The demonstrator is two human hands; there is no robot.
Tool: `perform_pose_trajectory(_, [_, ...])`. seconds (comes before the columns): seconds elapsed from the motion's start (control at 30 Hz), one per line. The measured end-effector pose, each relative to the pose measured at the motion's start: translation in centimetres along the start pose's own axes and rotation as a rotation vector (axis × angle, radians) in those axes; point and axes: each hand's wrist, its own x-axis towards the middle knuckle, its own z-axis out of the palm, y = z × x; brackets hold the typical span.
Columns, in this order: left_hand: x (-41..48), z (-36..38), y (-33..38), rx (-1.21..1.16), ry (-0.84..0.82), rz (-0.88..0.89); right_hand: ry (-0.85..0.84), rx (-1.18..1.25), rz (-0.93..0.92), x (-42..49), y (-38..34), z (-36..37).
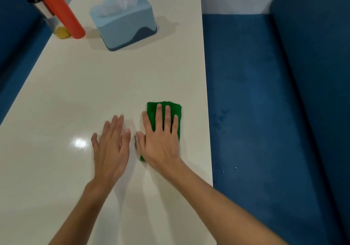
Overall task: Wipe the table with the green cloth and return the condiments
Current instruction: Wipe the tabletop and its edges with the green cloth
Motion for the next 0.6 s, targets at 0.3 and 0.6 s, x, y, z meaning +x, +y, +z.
perform_pose_trajectory(0.3, [-0.6,0.9,-1.7,0.197,-0.022,0.069,0.019,-0.097,0.090,11.7,8.8,-3.0])
perform_pose_trajectory(0.6, [-0.6,1.0,-1.6,0.219,-0.019,0.064,-0.012,-0.101,0.019,4.1,7.2,-3.0])
